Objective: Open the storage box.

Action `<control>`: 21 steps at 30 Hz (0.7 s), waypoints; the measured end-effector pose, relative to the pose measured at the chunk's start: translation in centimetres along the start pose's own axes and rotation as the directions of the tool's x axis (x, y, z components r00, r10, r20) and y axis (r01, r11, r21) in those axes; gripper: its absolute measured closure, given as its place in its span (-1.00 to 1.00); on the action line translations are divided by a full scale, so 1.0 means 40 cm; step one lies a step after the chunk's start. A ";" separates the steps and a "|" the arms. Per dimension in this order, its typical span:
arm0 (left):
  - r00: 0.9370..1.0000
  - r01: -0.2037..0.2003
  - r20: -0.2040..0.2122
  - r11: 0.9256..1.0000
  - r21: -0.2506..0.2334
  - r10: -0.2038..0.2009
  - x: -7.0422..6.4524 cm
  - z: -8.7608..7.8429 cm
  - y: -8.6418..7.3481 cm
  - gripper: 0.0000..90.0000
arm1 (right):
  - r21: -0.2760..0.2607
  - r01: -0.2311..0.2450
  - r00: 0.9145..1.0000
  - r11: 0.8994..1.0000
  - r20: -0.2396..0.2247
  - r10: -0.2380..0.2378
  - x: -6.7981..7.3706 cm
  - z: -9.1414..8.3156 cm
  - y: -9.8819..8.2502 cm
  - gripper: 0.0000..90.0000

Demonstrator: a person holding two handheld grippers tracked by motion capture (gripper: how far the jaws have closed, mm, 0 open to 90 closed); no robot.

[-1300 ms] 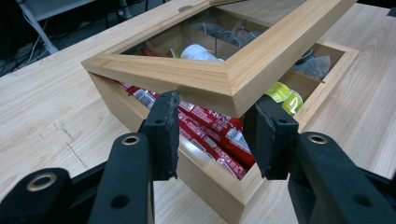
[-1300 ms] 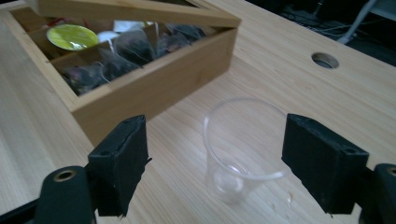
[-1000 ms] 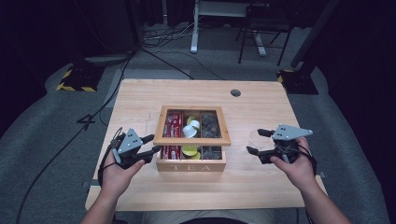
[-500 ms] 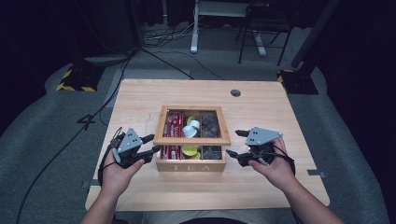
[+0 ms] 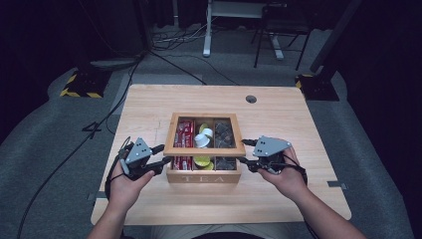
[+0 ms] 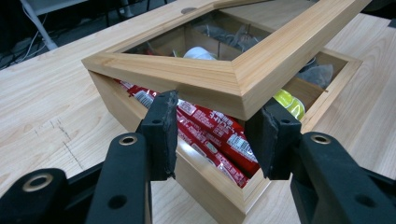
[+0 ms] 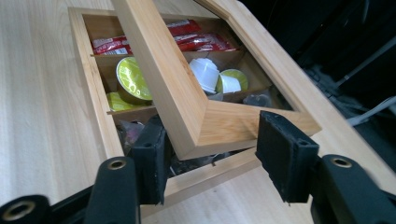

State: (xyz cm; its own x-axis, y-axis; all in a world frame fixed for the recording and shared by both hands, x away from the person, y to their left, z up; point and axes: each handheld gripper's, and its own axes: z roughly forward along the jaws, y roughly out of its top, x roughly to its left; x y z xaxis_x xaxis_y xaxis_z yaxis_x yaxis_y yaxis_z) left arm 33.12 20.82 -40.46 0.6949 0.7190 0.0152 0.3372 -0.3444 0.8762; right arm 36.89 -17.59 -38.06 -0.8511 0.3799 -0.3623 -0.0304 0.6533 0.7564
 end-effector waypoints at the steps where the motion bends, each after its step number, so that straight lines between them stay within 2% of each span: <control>1: 1.000 0.000 0.001 1.000 -0.005 0.000 0.001 -0.002 0.000 0.22 | 0.000 0.012 1.000 1.000 0.005 -0.012 0.001 -0.001 0.002 0.06; 3: 1.000 0.014 0.010 1.000 -0.016 -0.014 0.001 -0.005 -0.002 0.22 | 0.001 0.029 0.999 1.000 0.014 -0.029 0.004 -0.004 0.005 0.09; 6: 1.000 0.019 0.000 1.000 -0.022 -0.019 0.003 -0.009 -0.003 0.18 | 0.003 0.032 0.999 0.999 0.006 -0.032 0.000 -0.007 0.008 0.09; 16: 1.000 0.019 -0.006 1.000 -0.011 -0.020 0.006 -0.003 -0.009 0.07 | -0.036 0.007 1.000 0.999 0.004 -0.007 -0.040 -0.025 0.040 0.18; 21: 1.000 0.024 -0.011 1.000 -0.006 -0.024 0.009 -0.002 -0.012 -0.08 | -0.055 -0.014 1.000 0.998 -0.005 0.014 -0.071 -0.032 0.060 0.22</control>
State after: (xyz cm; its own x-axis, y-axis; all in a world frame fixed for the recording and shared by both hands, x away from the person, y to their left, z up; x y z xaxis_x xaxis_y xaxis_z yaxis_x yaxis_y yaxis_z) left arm 33.15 21.28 -40.82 0.6798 0.7334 -0.0006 0.3497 -0.3233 0.8793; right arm 38.56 -17.94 -34.53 -0.8540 0.3861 -0.3489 -0.0466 0.6111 0.7902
